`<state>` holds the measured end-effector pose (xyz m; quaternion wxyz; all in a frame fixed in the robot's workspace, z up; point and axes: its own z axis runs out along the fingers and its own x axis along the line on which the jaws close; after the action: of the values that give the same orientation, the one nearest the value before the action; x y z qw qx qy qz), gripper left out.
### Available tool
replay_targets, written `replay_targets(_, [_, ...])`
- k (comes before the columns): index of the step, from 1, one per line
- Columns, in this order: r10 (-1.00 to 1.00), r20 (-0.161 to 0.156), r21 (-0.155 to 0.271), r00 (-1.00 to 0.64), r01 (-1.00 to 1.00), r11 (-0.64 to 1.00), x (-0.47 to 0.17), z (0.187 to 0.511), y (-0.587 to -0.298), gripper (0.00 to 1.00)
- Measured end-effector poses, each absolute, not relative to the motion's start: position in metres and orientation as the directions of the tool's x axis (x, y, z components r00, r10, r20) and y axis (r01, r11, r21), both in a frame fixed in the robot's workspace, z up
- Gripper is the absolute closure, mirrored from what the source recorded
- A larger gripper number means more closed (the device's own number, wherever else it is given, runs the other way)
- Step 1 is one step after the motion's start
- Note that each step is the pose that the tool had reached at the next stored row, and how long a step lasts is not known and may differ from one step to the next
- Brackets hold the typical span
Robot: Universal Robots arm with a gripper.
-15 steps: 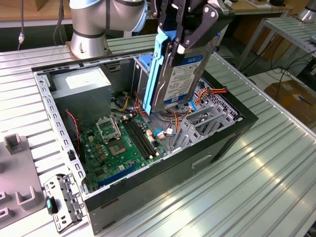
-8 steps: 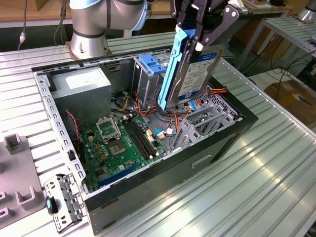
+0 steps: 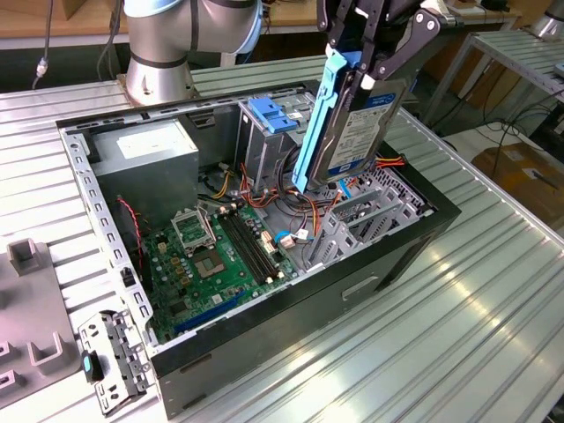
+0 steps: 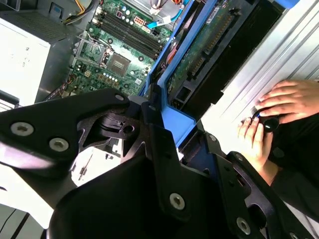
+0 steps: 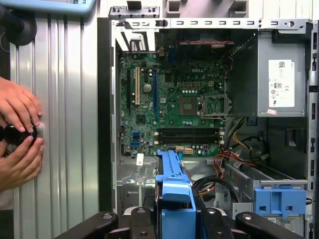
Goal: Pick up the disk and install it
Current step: 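Insert the disk into the insertion slot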
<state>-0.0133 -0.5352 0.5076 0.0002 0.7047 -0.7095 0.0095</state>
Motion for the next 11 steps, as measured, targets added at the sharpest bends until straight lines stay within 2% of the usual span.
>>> replay_targets(11, [-1.000,0.014,-0.013,-0.007,-1.000,0.007,-0.0131,0.5073,-0.5386,0.63])
